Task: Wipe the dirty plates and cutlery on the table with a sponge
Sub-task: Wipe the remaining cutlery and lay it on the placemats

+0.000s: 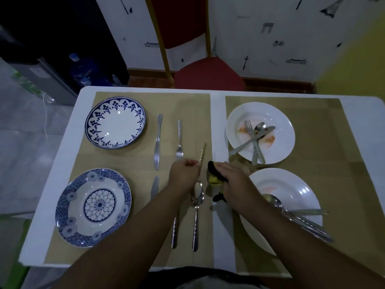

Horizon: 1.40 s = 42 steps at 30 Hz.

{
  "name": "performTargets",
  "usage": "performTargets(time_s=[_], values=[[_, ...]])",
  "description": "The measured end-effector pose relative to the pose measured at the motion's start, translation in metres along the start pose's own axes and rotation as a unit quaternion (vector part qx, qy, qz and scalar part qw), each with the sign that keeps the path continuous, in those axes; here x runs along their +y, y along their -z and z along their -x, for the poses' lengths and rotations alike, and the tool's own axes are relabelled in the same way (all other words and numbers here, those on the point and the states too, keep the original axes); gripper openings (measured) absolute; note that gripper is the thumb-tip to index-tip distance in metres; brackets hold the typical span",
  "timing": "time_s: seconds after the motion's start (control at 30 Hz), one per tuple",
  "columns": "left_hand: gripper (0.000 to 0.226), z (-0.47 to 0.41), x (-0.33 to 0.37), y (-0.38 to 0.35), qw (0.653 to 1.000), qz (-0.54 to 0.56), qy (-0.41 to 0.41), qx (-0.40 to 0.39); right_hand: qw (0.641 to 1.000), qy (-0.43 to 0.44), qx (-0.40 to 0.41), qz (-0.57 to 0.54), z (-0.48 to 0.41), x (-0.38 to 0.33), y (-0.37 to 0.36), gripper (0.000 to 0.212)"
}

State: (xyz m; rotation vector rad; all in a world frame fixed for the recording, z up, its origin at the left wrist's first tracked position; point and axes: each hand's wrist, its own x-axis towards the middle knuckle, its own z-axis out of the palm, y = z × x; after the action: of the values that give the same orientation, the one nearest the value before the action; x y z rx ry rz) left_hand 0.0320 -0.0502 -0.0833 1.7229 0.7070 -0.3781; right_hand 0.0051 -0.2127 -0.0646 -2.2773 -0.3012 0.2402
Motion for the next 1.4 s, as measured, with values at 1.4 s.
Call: performTargets(time_s=[1.4], values=[[0.059, -0.051, -0.013, 0.014, 0.73, -0.562, -0.377, -0.096, 0.989, -0.049, -0.005, 0.142, -0.024, 0.011, -0.034, 0.068]])
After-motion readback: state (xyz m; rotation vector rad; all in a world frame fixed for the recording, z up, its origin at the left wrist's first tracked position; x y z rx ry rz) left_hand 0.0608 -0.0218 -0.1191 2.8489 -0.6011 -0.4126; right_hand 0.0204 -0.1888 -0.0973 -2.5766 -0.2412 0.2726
